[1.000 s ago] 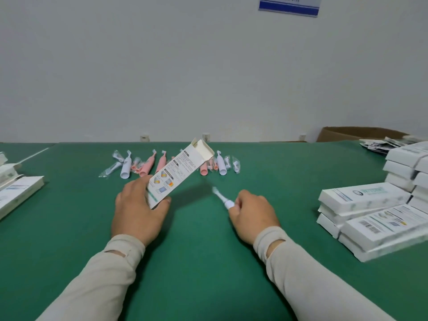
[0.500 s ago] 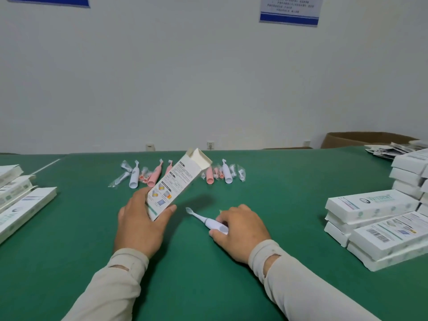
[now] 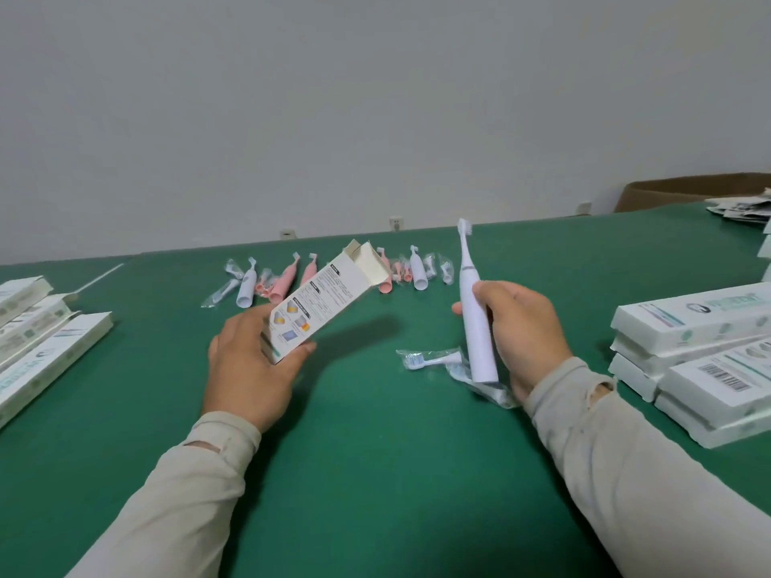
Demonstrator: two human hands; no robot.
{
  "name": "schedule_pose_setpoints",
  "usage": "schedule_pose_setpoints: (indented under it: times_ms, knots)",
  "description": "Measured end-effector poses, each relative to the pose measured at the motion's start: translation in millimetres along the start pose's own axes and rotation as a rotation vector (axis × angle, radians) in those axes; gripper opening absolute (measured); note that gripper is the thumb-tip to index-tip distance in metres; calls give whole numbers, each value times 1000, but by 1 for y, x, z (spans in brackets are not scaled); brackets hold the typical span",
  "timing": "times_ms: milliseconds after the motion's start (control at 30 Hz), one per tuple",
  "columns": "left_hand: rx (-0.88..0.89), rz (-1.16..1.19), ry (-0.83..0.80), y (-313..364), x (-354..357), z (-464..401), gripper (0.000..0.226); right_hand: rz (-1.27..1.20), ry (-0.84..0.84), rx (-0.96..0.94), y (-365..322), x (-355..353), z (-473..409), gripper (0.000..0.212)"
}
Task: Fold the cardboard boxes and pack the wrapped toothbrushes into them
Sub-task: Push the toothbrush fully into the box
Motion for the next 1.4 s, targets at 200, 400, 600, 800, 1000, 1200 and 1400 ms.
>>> schedule_pose_setpoints:
  times_ms: [200, 400, 600, 800, 1000, 1200, 1400]
  knots:
    - [132, -52, -57, 14, 7, 6, 50, -63, 15, 30, 4, -4, 2, 31]
    - [126, -123, -97, 11, 9, 6, 59, -333, 63, -62, -7, 1, 3, 13]
    - [133, -110, -127, 10, 9, 6, 64, -336, 175, -199, -22, -5, 6, 14]
    - [189, -91, -138, 16, 11, 7, 66, -272, 111, -239, -23, 0, 9, 18]
    - [253, -57, -156, 23, 15, 13, 64, -129, -85, -168, -13, 15, 14, 19]
    - [252, -15, -123, 22, 15, 12, 58, 11, -106, -3, 11, 12, 6, 30]
    - [221, -57, -107, 16, 14, 10, 58, 84, 15, -314, -11, -11, -4, 33]
Point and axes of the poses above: each hand's wrist, its own z-axis away from the middle knuckle, its own x-axis out of the palm, y = z × x, the point moved 7 cm from there along -z, towards the middle knuckle, and after that the axes turned 9 degrees about -x, right-handed, at the moved point
